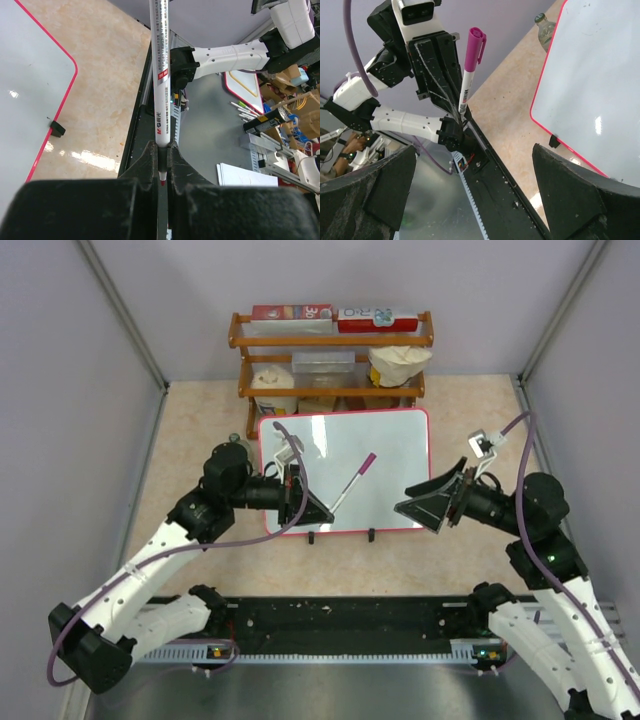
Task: Write a sentence on the whiteboard
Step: Pick up the whiteboard marker at the center of the board.
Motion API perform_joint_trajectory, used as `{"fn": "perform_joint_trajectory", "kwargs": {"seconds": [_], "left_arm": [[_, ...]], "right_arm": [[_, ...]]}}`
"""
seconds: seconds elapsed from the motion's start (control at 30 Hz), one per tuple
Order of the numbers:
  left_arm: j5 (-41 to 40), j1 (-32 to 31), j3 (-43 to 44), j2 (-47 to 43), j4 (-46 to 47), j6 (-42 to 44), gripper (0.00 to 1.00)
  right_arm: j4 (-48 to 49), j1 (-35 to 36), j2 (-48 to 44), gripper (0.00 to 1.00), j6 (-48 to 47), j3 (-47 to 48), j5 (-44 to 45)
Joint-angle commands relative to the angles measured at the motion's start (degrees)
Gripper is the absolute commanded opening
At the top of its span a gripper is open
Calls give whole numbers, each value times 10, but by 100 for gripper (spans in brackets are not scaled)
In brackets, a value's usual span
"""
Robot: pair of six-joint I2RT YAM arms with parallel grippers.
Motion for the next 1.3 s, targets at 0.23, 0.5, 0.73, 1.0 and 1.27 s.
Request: {"fn": "perform_joint_trajectory", "kwargs": {"seconds": [0.23,0.5,0.73,1.0,1.27], "left_arm": [[28,3,-29,40,45,-3,0],[58,3,-22,77,29,50,0],[80,2,-43,68,12,73,0],[106,-1,-51,85,21,68,0],[111,-7,-37,101,10,75,0]], "right_arm": [[171,7,52,89,47,-95,-73],[305,107,176,86,6,-88,-94],[402,124,198,75,48,-129,-78],[463,136,227,58,73,-154,-75],[475,154,238,49,86,-157,-62]]}}
